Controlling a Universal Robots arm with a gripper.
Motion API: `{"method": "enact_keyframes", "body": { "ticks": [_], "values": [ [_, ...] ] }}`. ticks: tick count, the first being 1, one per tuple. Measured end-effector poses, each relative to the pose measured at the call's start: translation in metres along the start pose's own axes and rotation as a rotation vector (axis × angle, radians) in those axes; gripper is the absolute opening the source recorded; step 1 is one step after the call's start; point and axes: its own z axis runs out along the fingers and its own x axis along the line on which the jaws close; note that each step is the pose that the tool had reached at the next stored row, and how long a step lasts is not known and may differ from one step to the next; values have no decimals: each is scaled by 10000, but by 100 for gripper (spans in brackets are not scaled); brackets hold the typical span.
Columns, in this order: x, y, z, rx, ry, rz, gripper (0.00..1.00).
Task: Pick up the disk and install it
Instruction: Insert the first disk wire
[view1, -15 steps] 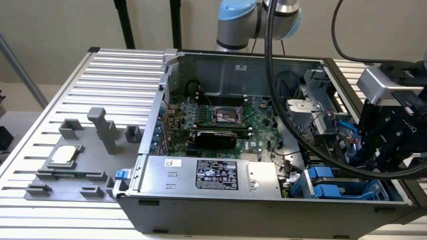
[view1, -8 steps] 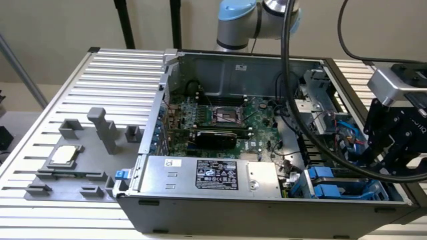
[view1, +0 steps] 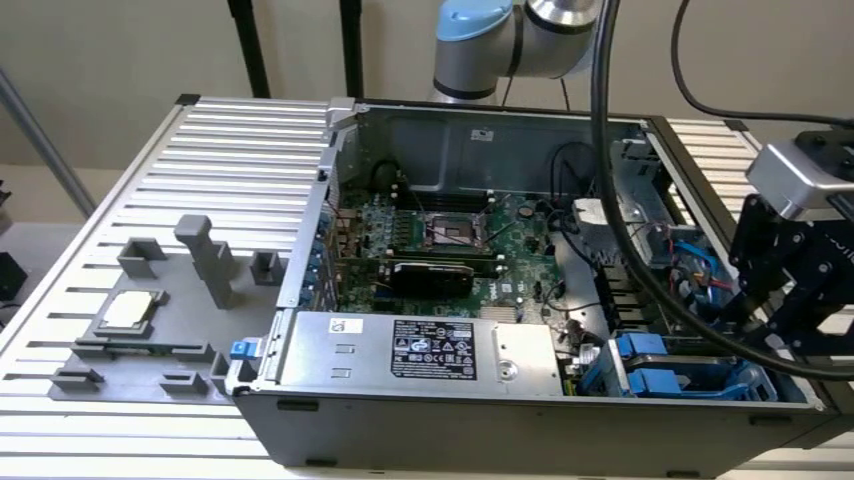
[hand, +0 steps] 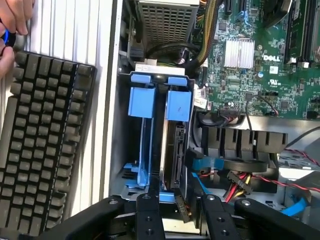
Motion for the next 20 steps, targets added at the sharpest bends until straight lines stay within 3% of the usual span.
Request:
{"method": "enact_keyframes", "body": {
  "ticks": [5,6,11,20],
  "values": [
    [1,-10,0,8,-96,-415,100],
    [1,-12,0,10,-112,-493,0],
    [1,-20,0,17,-166,-874,0],
    [4,-21,1,20,-177,-1381,0]
  ]
}}
